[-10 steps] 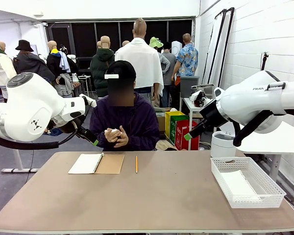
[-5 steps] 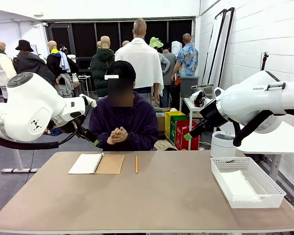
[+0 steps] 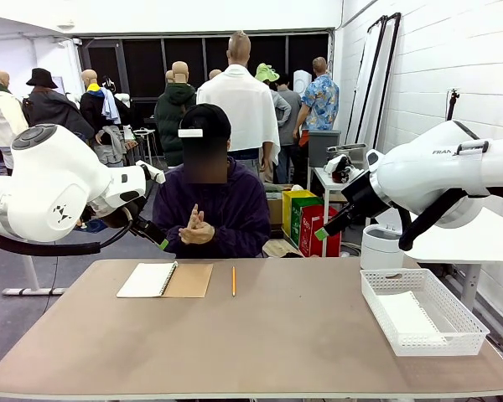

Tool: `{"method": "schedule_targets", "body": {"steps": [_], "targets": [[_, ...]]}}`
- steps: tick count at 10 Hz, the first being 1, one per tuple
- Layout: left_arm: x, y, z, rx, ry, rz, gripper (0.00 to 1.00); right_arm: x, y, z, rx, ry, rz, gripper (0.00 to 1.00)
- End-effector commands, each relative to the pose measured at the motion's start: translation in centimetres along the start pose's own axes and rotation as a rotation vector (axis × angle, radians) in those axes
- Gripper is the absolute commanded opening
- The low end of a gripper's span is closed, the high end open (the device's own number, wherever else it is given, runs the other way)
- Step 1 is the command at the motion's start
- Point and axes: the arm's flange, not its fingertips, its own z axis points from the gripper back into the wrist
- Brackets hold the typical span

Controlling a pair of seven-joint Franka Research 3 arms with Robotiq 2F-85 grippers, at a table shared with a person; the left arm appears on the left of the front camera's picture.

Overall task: Sort the paper based on its condition.
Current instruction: If a person hands you a paper, place it in the Organizing basket , and if it's crumpled, put it in the Trash can.

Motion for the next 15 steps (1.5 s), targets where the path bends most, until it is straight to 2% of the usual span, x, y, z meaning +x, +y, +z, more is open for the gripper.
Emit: {"method": "schedule_targets", "body": {"steps": [1, 15], "targets": [[-0.06, 0.08, -0.02, -0.007, 0.001, -0.007, 1.0, -0.06, -0.12, -0.13, 0.0, 0.005, 0.004, 1.0], [-0.06, 0.08, -0.02, -0.007, 0.001, -0.007, 1.0, -0.06, -0.12, -0.13, 0.0, 0.005, 0.004, 1.0]]}}
